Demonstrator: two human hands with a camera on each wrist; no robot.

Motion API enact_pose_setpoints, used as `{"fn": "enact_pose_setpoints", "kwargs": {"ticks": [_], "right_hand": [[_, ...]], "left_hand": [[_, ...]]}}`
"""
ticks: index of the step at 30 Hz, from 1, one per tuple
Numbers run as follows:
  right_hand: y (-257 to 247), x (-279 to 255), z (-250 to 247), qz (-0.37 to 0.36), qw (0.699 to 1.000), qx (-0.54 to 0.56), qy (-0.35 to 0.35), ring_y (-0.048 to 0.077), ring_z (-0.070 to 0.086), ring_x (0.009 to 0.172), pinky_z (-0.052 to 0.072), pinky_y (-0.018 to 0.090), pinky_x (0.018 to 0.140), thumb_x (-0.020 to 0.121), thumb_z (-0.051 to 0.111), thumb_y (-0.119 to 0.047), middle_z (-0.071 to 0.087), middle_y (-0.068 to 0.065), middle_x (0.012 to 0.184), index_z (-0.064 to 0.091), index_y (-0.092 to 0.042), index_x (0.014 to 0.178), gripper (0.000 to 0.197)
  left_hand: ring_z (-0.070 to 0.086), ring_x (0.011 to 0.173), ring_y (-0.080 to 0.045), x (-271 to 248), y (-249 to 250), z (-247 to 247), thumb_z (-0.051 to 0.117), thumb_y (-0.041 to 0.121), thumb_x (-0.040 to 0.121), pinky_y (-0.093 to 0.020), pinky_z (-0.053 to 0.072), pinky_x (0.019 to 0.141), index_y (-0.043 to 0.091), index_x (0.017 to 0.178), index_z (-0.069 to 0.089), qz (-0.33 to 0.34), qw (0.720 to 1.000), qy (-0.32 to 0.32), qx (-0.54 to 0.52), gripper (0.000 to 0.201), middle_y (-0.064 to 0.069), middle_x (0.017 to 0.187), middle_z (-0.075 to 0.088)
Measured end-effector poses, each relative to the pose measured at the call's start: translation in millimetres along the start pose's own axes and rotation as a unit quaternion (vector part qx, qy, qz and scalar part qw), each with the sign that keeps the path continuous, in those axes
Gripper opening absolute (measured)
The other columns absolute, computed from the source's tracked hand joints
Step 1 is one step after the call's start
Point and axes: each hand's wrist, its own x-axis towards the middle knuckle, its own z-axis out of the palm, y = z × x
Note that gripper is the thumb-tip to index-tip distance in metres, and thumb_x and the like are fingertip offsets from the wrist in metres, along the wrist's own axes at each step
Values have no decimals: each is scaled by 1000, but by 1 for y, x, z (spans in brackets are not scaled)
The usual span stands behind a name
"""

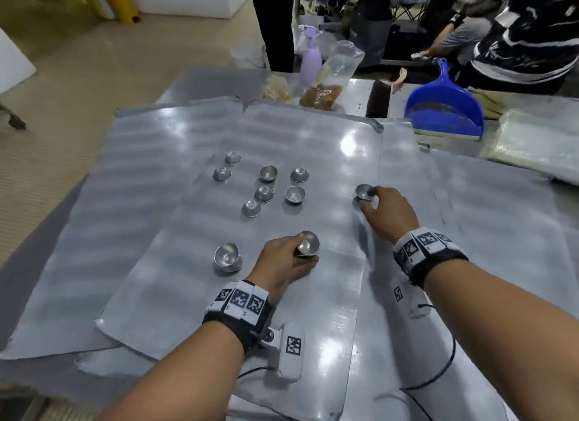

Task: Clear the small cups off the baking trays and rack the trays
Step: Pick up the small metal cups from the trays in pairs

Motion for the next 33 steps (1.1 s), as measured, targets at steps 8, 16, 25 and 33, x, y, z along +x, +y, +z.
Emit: {"fn": "enact_pose_setpoints", "kwargs": {"ticks": [8,16,25,33], "right_hand": [[-3,44,15,1,993,-104,-50,37,46,127,40,47,100,94,54,-41,51,6,144,41,-25,144,54],[0,31,15,-12,994,-99,-45,37,58,108,46,39,84,96,54,-36,65,16,119,59,-8,122,39],[-10,-59,-3,-57,992,110,-1,21,65,99,52,30,85,83,73,-38,69,3,113,64,-17,126,49],[-50,-145,4,-207,967,140,-59,8,62,99,47,20,82,82,76,-41,70,-8,118,60,-30,132,54]], "left_hand": [[74,77,-28,15,2,-15,61,18,98,-42,59,83,1,102,70,9,1000,-5,13,19,-17,84,73],[74,82,-30,5,-4,-22,63,22,98,-43,59,88,1,105,69,13,1000,-18,-10,23,-21,92,73],[75,84,-36,-29,-14,-20,49,49,102,-43,59,77,1,115,64,-21,995,26,-97,52,-20,102,75],[75,82,-30,-67,-12,-5,47,35,105,-40,60,76,-3,110,64,42,992,-7,-121,41,-20,100,75]]}}
